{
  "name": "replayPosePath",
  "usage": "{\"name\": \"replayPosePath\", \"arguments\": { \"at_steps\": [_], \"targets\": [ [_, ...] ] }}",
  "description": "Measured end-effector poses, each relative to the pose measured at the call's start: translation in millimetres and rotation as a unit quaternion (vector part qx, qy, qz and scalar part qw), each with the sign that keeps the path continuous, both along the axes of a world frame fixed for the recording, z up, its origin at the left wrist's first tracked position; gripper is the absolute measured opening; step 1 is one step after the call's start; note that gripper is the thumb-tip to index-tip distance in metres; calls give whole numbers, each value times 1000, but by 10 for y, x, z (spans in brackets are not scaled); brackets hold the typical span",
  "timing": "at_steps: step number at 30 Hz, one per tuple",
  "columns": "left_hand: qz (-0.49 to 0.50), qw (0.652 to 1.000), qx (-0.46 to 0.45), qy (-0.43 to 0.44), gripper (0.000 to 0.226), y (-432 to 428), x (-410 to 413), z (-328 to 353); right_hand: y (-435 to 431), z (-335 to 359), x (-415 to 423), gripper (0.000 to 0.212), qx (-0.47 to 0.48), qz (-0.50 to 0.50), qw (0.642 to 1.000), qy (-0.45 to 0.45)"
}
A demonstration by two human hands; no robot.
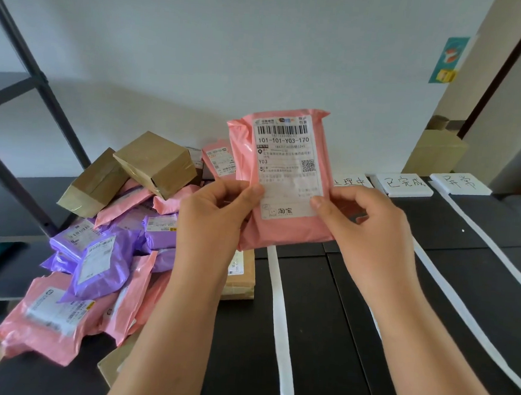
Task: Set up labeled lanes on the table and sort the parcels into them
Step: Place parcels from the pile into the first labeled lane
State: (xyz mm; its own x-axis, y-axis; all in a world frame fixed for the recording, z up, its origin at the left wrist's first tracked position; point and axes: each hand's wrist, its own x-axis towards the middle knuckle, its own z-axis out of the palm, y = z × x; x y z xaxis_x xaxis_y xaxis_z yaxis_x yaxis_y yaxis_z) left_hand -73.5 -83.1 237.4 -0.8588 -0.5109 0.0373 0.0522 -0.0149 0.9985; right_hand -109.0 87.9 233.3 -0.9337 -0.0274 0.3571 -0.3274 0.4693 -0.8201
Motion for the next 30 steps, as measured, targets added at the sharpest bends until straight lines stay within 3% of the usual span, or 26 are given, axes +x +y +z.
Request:
{"name": "replayPosePath", "arguments": {
  "at_steps": [6,16,25,30],
  "targets": [
    [-5,1000,-20,-14,10,-2,-25,-68,-40,-63,41,7,-17,-17,1000,-16],
    [-33,990,-110,-79,17,-127,-133,-428,-69,-345,10,5,14,-34,996,-86],
    [-191,928,-213,-238,26,-203,-234,-928,-22,-878,-97,9,60,-62,973,-214],
    [-268,897,-205,-284,24,-118,-343,-1247,130,-1239,-231,10,76,-75,958,-266]
  ]
}}
